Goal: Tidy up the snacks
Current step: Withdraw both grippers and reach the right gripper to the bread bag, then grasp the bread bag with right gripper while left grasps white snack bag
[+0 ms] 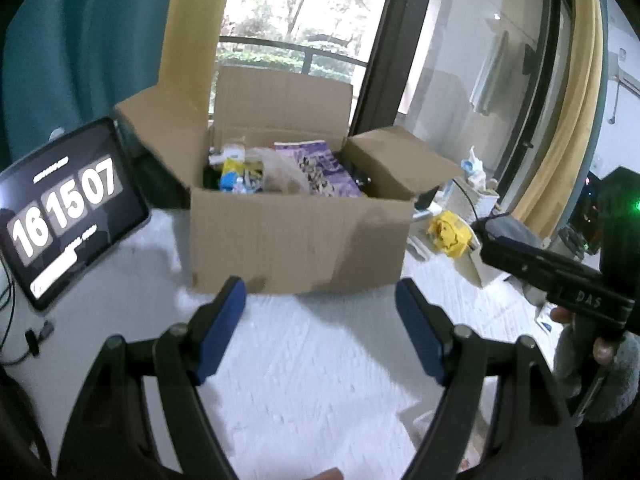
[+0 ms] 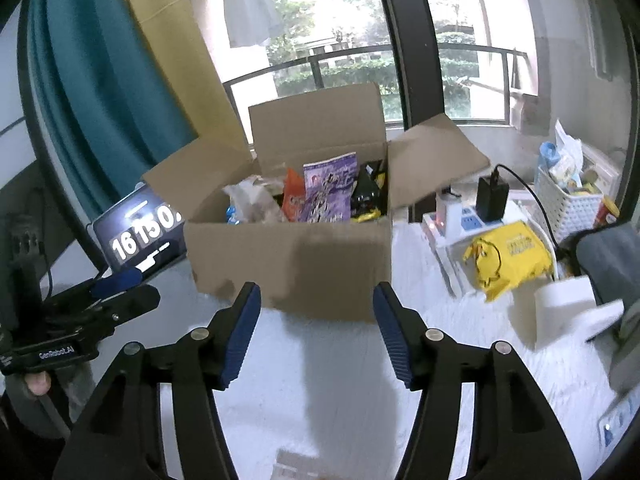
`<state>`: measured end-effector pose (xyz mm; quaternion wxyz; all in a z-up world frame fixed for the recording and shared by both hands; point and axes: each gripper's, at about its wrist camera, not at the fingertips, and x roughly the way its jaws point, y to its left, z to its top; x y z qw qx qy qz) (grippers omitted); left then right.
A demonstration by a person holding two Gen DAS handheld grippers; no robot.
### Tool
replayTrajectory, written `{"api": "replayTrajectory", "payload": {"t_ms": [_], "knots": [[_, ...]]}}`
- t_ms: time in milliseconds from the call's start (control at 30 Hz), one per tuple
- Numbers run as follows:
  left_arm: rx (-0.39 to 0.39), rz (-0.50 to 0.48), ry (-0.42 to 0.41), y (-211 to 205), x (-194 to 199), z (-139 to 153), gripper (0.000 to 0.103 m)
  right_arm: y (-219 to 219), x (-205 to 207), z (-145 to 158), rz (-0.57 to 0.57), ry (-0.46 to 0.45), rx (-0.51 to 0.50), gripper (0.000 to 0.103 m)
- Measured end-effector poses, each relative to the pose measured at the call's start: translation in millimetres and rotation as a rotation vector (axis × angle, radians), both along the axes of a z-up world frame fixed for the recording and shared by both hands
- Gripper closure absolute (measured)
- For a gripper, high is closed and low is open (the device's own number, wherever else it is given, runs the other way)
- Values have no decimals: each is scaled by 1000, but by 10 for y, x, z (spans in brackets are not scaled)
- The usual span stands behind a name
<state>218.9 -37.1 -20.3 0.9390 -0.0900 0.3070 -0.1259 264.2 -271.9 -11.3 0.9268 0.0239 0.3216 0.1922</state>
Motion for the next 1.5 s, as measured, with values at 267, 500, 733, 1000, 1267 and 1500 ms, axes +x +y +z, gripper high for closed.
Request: {"api": "replayTrajectory", "payload": {"t_ms": [267, 500, 733, 1000, 1267, 1500], "knots": [[20, 9, 12, -90, -321, -174, 24, 2, -344, -208, 10, 42, -16, 27], [0, 21, 35, -29, -571, -308, 24, -23, -696, -525, 13, 119, -60, 23], [-18, 25, 68, 44, -777, -470, 10, -115, -1004, -842, -8, 193, -88, 20], [-11, 12, 118, -2, -923, -671, 10, -262, -1146, -1216, -45, 298, -87, 20], [-3, 7, 168, -65, -934, -830, 10, -156, -1162, -1354, -25, 343, -61, 29], [-2, 1, 177, -82, -875, -845, 10, -16, -1192, -1349, 5, 300, -74, 44]]}}
